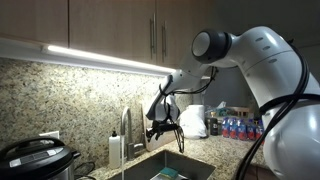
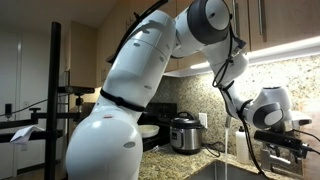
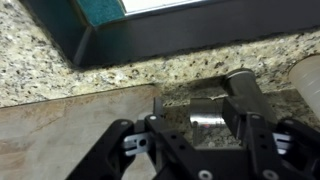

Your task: Close the tap

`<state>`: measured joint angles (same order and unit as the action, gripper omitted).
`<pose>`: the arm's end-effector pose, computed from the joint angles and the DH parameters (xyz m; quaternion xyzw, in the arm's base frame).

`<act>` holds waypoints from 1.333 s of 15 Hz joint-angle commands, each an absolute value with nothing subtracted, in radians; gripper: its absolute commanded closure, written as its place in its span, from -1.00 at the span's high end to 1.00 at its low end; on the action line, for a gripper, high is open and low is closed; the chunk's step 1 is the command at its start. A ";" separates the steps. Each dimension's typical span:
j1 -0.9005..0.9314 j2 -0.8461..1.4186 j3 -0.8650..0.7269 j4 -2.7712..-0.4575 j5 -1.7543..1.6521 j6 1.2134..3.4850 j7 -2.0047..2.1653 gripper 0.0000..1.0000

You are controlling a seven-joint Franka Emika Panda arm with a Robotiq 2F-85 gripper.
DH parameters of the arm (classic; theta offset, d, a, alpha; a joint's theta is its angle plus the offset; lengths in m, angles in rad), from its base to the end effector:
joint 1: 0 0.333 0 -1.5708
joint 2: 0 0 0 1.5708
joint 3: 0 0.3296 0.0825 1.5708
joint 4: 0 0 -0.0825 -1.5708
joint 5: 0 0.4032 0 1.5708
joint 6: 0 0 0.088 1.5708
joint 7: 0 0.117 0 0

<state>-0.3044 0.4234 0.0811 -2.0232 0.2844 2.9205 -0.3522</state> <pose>0.6412 -0.1659 0.2775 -0.9671 0.0722 -0.2437 0.0091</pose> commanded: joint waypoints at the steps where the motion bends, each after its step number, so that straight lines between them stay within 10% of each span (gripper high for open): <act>1: -0.284 0.431 0.049 -2.012 0.235 2.932 -0.283 -0.33; 8: -0.180 0.461 -0.060 -1.949 0.086 2.881 -0.164 -0.97; 20: -0.122 0.554 -0.117 -1.880 0.039 3.005 -0.088 -0.90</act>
<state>-0.1775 0.4911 -0.0529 -1.9343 0.1008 2.9243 -0.1774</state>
